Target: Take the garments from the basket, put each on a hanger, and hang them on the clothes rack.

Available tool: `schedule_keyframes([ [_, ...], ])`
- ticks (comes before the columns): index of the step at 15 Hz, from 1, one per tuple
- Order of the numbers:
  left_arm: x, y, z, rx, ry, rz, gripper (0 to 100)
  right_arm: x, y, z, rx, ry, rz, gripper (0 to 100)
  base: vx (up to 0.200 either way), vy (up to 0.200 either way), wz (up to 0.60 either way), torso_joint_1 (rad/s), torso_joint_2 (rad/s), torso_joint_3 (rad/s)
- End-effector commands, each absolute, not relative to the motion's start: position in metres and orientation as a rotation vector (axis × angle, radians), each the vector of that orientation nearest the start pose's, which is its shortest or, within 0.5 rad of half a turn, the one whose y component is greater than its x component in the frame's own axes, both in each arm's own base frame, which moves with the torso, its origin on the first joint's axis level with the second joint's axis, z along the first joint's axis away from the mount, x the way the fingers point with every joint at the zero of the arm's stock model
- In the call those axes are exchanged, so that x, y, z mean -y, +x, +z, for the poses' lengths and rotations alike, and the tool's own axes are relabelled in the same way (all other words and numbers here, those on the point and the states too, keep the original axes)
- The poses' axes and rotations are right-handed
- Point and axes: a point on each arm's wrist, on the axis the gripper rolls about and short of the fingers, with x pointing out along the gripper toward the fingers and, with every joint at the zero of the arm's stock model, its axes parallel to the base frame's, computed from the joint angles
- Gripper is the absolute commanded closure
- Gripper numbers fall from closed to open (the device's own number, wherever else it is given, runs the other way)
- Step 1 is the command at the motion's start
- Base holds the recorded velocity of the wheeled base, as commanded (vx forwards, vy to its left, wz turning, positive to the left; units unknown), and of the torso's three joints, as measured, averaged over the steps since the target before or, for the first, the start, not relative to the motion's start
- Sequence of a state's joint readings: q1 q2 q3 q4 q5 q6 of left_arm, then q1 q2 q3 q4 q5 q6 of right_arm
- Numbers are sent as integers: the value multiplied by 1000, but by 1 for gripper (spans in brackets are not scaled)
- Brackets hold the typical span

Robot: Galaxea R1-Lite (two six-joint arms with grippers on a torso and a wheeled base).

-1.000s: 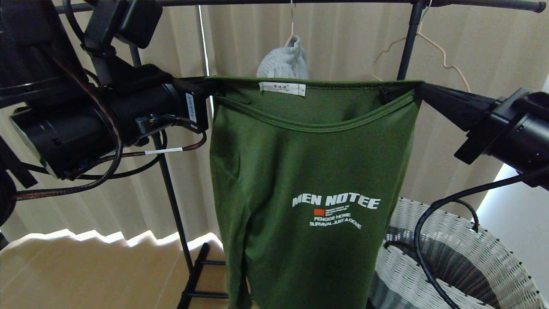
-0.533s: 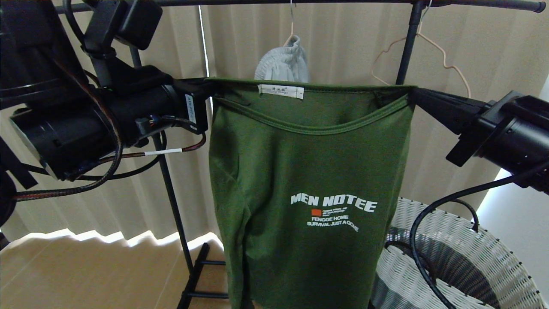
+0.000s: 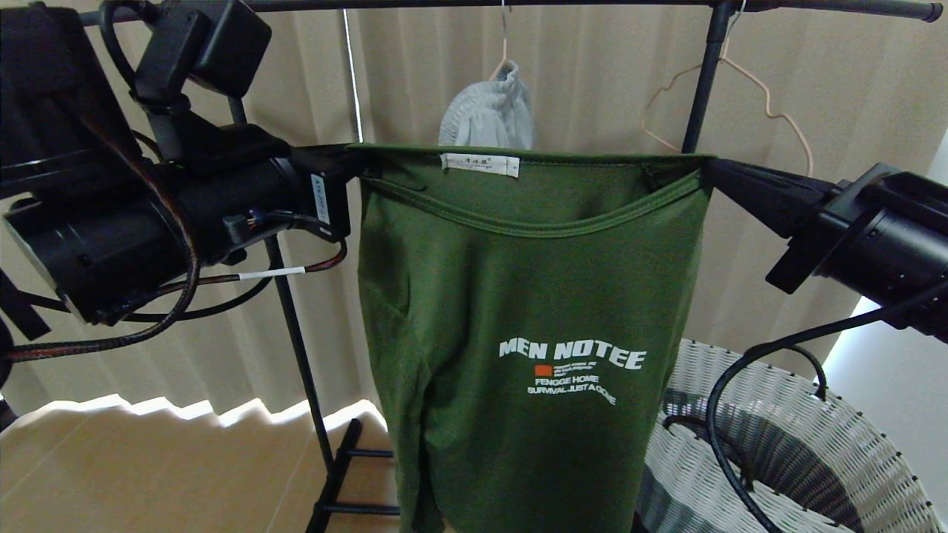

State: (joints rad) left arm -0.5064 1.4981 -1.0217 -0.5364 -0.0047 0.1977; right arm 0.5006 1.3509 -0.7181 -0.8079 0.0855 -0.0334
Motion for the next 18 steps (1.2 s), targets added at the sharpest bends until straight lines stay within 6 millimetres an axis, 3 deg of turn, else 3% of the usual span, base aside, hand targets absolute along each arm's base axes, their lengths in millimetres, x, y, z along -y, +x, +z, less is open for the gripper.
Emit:
schedule_keyframes([
  [1,126,229,297,128,175,-498,100,-108,194,267,176,2,583,100,0,0,0,0,0,0],
  [3,127,229,297,129,175,-499,100,-110,193,266,172,0,592,100,0,0,0,0,0,0],
  [4,127,229,297,129,175,-499,100,-111,192,266,173,1,595,0,0,0,0,0,0,0],
  [8,125,228,292,111,176,-500,100,-110,191,259,156,-2,593,0,0,0,0,0,0,0],
  [12,97,222,271,98,175,-409,100,-106,184,247,154,6,597,0,0,0,0,0,0,0],
  [14,79,213,253,52,169,-355,100,-95,174,230,114,-15,547,0,0,0,0,0,0,0],
  [15,66,199,242,27,172,-323,100,-83,163,223,103,-32,517,0,0,0,0,0,0,0],
  [16,59,186,238,25,166,-318,100,-76,156,218,97,-47,497,0,0,0,0,0,0,0],
  [18,51,181,231,-4,83,-289,100,-62,145,202,69,-107,446,0,0,0,0,0,0,0],
])
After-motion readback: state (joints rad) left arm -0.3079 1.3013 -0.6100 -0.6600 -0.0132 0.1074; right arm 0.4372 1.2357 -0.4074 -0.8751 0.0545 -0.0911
